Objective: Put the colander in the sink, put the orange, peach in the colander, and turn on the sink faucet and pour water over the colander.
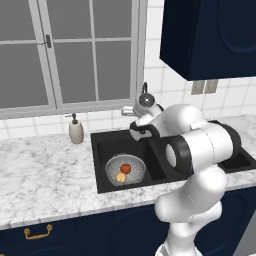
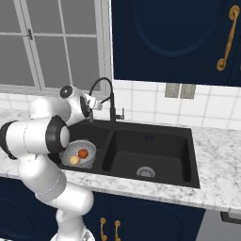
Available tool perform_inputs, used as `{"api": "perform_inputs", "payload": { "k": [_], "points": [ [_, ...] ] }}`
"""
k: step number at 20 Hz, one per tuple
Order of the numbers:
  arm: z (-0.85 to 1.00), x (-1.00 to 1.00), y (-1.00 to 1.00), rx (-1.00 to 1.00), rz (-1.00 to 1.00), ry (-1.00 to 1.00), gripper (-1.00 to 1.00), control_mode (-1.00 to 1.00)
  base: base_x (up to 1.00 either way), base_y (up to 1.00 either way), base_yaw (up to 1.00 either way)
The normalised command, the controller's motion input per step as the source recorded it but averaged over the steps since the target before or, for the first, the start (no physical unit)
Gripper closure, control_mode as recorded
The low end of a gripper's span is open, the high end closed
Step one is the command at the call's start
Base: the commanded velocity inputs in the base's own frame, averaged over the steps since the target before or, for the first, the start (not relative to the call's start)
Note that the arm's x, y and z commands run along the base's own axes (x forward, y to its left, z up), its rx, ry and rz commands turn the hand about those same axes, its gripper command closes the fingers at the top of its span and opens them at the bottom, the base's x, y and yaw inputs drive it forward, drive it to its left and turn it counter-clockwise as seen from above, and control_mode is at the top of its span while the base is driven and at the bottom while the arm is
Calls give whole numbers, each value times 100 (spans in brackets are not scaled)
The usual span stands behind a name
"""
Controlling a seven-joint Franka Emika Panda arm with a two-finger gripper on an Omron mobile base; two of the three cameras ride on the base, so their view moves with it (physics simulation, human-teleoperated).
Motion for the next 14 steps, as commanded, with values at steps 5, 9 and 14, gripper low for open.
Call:
{"api": "perform_inputs", "payload": {
  "k": [5,9,14],
  "points": [
    [6,30,50,0,0,21,-100,-100,0,0,0],
    [0,36,40,-1,2,16,-100,-100,0,0,0],
    [-6,30,25,-4,7,10,-100,-100,0,0,0]
  ]
}}
